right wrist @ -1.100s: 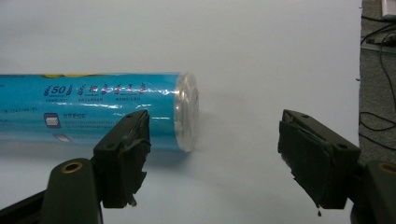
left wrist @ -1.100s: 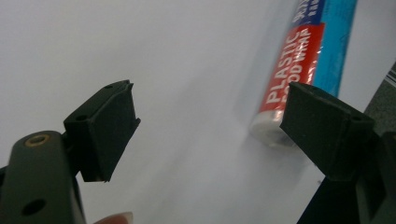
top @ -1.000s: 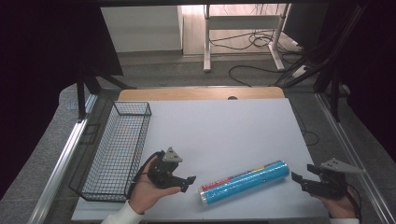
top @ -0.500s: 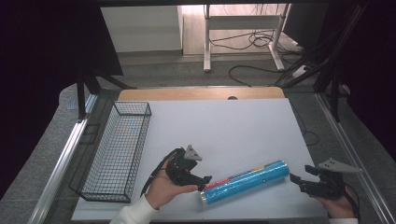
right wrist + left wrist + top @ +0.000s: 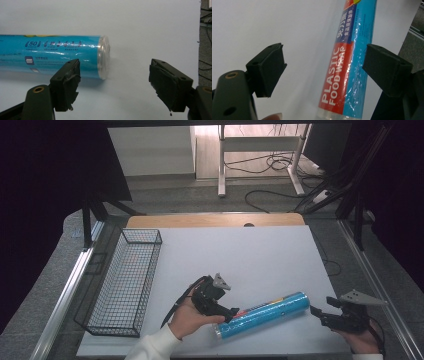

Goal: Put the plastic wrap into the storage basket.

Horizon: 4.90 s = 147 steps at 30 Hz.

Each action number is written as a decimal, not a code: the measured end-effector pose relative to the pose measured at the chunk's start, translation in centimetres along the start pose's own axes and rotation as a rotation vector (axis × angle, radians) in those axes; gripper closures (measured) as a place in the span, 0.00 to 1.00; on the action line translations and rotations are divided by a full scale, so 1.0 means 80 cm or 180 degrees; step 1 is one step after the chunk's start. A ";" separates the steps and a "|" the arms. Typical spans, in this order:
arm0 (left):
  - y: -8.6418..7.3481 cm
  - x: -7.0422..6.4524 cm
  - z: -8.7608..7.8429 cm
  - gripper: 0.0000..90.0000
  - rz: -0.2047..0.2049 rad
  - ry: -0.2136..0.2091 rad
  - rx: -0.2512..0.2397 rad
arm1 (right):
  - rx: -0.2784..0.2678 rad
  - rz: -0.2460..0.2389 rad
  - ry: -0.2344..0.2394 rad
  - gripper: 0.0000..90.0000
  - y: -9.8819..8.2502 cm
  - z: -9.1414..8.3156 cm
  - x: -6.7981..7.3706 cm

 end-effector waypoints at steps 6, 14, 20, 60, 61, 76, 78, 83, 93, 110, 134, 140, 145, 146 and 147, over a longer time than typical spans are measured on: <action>0.007 -0.005 0.010 0.20 0.0001 -0.0056 0.0014 | 0.0001 -0.0004 -0.0004 0.28 0.000 0.000 -0.001; 0.016 -0.015 0.033 0.20 0.0001 -0.0184 0.0049 | 0.0005 0.0009 -0.0020 0.28 -0.001 -0.001 -0.002; 0.020 -0.022 0.051 0.20 0.0030 -0.0214 0.0091 | 0.0011 0.0015 -0.0043 0.28 -0.001 0.000 -0.003; 0.042 -0.057 0.159 0.32 0.0390 -0.0444 0.1050 | 0.0077 0.0029 -0.0120 0.29 -0.007 0.002 -0.009; 0.042 -0.056 0.159 0.32 0.0388 -0.0454 0.1052 | 0.0077 0.0031 -0.0123 0.29 -0.007 0.003 -0.010; 0.047 -0.053 0.160 0.34 0.0414 -0.0554 0.1141 | 0.0062 0.0041 -0.0159 0.29 -0.007 0.002 -0.012; 0.048 -0.049 0.158 0.34 0.0395 -0.0554 0.1158 | 0.0052 0.0043 -0.0165 0.29 -0.007 0.001 -0.013; 0.052 -0.038 0.146 0.35 0.0343 -0.0585 0.1133 | 0.0046 0.0050 -0.0178 0.29 -0.006 0.001 -0.012; 0.064 -0.014 0.109 0.35 0.0264 -0.0483 0.1013 | 0.0008 0.0051 -0.0210 0.29 -0.004 -0.002 -0.013; 0.060 0.037 0.058 0.35 0.0022 -0.0258 0.0840 | 0.0011 0.0063 -0.0231 0.29 -0.003 -0.001 -0.011; 0.051 0.081 0.010 0.35 -0.0165 -0.0015 0.0716 | 0.0038 0.0023 -0.0215 0.29 -0.003 0.001 -0.009; 0.045 0.095 -0.009 0.35 -0.0289 0.0064 0.0603 | 0.0059 0.0021 -0.0201 0.29 -0.004 0.004 -0.009; 0.034 0.110 -0.032 0.35 -0.0432 0.0105 0.0463 | 0.0052 0.0015 -0.0187 0.29 -0.004 0.004 -0.007; 0.032 0.112 -0.036 0.35 -0.0460 0.0111 0.0442 | 0.0050 0.0014 -0.0184 0.29 -0.004 0.003 -0.007; 0.028 0.116 -0.042 0.35 -0.0485 0.0137 0.0424 | 0.0050 0.0014 -0.0184 0.29 -0.004 0.003 -0.007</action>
Point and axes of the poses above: each handheld gripper's, and its own axes: z roughly forward along the jaws, y roughly out of its top, x roughly to its left, the point moved 2 cm from there along z, roughly forward along the jaws, and after that the axes turned 8 degrees about -x, right-handed, at the moved point
